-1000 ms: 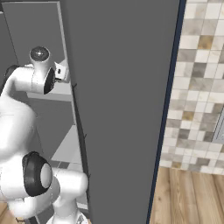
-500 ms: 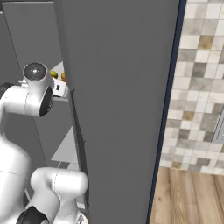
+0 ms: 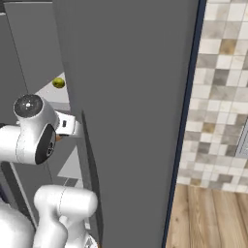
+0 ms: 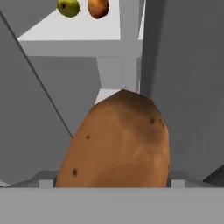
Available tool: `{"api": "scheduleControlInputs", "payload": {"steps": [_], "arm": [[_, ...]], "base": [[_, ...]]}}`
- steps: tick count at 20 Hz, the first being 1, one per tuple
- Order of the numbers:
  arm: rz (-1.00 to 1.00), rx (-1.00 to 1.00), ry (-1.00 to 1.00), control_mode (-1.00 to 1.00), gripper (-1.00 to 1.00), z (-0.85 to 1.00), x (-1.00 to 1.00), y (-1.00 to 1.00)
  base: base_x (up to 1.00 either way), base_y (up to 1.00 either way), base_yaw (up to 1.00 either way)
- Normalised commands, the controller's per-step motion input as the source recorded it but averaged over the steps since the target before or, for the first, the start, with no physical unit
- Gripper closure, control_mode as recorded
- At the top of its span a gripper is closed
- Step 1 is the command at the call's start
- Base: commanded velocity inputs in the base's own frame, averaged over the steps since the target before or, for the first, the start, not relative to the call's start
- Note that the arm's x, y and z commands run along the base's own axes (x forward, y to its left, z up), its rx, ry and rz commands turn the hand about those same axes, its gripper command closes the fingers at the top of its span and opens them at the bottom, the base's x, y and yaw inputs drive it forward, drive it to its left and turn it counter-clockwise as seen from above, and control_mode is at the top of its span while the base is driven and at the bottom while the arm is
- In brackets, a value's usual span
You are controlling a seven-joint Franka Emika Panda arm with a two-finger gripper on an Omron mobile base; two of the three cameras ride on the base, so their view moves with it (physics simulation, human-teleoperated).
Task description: Take the peach, pear, and potato from the freezer and place them in the bowl on the counter.
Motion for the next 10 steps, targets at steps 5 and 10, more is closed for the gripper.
{"api": "scheduleControlInputs", "payload": {"steps": [5, 10], "arm": [[0.00, 0.00, 0.00, 1.00, 1.00, 0.00, 0.00, 0.00], [0.00, 0.00, 0.00, 1.00, 1.00, 0.00, 0.00, 0.00]], "base": [[-1.00, 0.67, 0.17], [-1.00, 1.00, 0.37]]}}
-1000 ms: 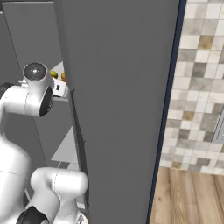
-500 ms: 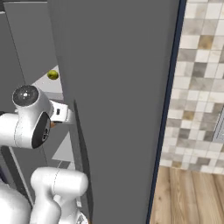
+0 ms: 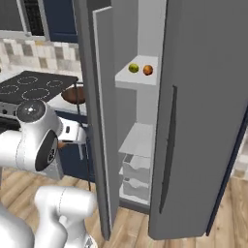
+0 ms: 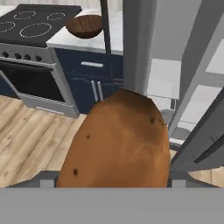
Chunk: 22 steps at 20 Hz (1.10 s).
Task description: Take the peach, pear, and potato from the freezer and place them in the bowl on the counter.
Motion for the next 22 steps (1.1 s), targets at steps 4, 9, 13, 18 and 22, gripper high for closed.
{"api": "scheduleControlInputs", "payload": {"steps": [4, 9, 13, 18, 22], "arm": [[0.00, 0.00, 0.00, 1.00, 1.00, 0.00, 0.00, 0.00], [0.00, 0.00, 0.00, 1.00, 1.00, 0.00, 0.00, 0.00], [0.00, 0.00, 0.00, 1.00, 1.00, 0.00, 0.00, 0.00], [0.00, 0.00, 0.00, 1.00, 1.00, 0.00, 0.00, 0.00], [0.00, 0.00, 0.00, 1.00, 1.00, 0.00, 0.00, 0.00]], "base": [[-0.63, 1.00, 0.18], [0.14, 1.00, -0.22], [0.56, 1.00, -0.14], [0.36, 1.00, 0.32], [-0.23, 0.96, 0.77]]}}
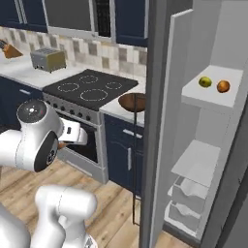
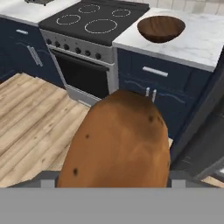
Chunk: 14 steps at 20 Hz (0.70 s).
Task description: Take the peach, pear, and potato from the freezer and place them in the bowl on the counter.
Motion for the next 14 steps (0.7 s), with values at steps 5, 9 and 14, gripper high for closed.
{"api": "scheduleControlInputs", "payload": {"steps": [5, 9, 14], "arm": [[0.00, 0.00, 0.00, 1.00, 1.00, 0.00, 0.00, 0.00], [0.00, 0.00, 0.00, 1.00, 1.00, 0.00, 0.00, 0.00], [0.00, 0.00, 0.00, 1.00, 1.00, 0.00, 0.00, 0.00]], "base": [[0.86, 0.97, 0.25], [1.00, 0.63, -0.27], [1.00, 0.31, -0.48]]}}
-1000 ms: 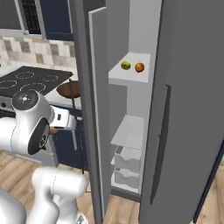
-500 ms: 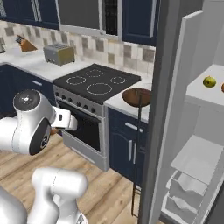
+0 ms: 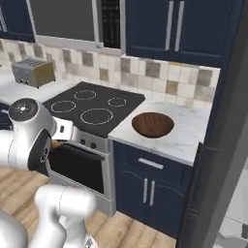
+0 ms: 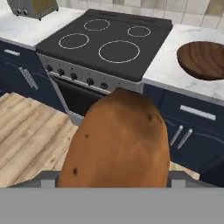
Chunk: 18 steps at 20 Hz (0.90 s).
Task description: Take the peach, pear, and potato from the freezer and place them in the bowl on the counter.
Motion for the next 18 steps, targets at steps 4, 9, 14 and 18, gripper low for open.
{"api": "scheduleControlInputs", "payload": {"steps": [4, 9, 14, 18], "arm": [[0.00, 0.00, 0.00, 1.00, 1.00, 0.00, 0.00, 0.00], [0.00, 0.00, 0.00, 1.00, 1.00, 0.00, 0.00, 0.00], [-0.21, -0.02, 0.01, -1.00, 1.00, -0.30, 0.60, 0.01], [-0.21, -0.02, 0.04, -1.00, 1.00, -0.71, 0.77, 0.13]], "base": [[0.93, -0.10, -0.68], [0.98, 0.00, -0.57], [0.40, 0.09, -0.15], [0.00, 0.00, 0.00]]}}
